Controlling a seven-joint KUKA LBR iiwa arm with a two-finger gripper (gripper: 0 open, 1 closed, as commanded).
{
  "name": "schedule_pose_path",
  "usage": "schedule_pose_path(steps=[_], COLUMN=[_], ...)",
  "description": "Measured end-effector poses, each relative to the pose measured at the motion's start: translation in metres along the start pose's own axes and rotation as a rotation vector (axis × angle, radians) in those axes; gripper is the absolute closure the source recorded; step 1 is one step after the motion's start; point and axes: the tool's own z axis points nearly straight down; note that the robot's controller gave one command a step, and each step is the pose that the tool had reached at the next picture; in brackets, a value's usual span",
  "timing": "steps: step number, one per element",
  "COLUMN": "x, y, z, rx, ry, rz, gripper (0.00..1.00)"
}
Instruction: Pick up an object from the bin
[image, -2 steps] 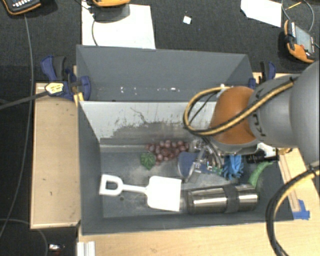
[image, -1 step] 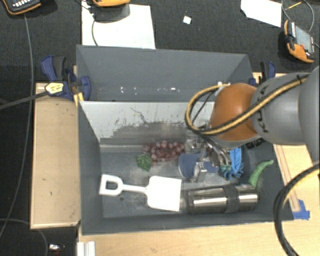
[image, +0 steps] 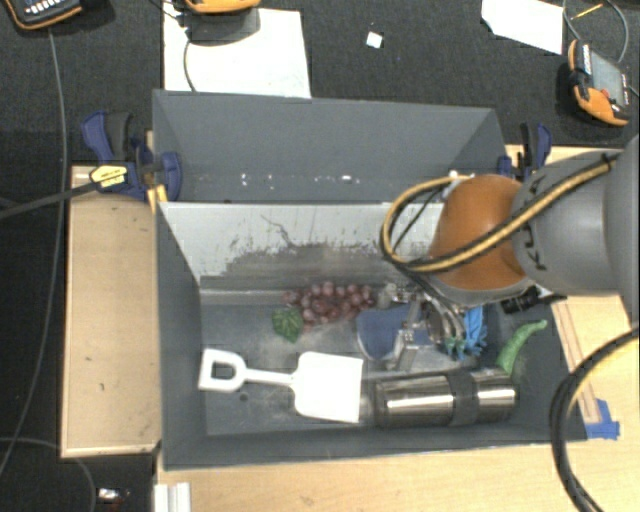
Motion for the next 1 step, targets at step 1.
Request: schedule_pose_path(steps=[1], x=[-0.0044], y=[0.0068], z=[0.0002], rx=[0.000], ry=[-0.006], rz=[-0.144], gripper=[0.00])
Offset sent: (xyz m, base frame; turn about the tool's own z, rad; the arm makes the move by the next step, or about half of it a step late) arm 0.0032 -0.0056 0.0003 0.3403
